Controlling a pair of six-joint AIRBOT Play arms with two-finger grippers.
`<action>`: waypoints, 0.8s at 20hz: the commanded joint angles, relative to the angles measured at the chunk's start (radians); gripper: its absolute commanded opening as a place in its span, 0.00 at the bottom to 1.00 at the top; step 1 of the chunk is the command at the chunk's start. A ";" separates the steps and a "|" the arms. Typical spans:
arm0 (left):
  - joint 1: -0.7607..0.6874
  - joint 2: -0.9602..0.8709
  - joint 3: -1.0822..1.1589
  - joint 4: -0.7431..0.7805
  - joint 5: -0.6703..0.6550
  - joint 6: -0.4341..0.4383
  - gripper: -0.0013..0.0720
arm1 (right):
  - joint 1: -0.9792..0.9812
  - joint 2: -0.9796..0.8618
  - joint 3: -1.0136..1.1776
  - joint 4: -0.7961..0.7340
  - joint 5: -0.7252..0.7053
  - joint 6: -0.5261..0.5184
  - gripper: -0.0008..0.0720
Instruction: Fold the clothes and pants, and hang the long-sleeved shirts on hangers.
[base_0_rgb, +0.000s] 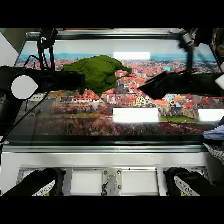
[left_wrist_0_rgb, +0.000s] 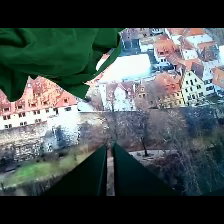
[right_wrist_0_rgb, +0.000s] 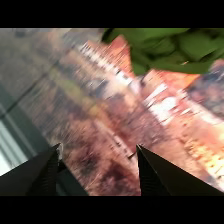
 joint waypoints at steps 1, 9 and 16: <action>0.001 0.000 0.000 -0.009 0.000 0.000 0.07 | 0.126 -0.037 -0.058 -0.032 -0.012 0.005 0.71; 0.001 0.000 0.000 -0.009 0.004 0.000 0.07 | 0.127 -0.051 -0.058 -0.028 -0.001 0.005 0.04; 0.001 0.000 0.000 -0.009 0.004 0.000 0.07 | 0.127 -0.051 -0.058 -0.027 -0.001 0.005 0.04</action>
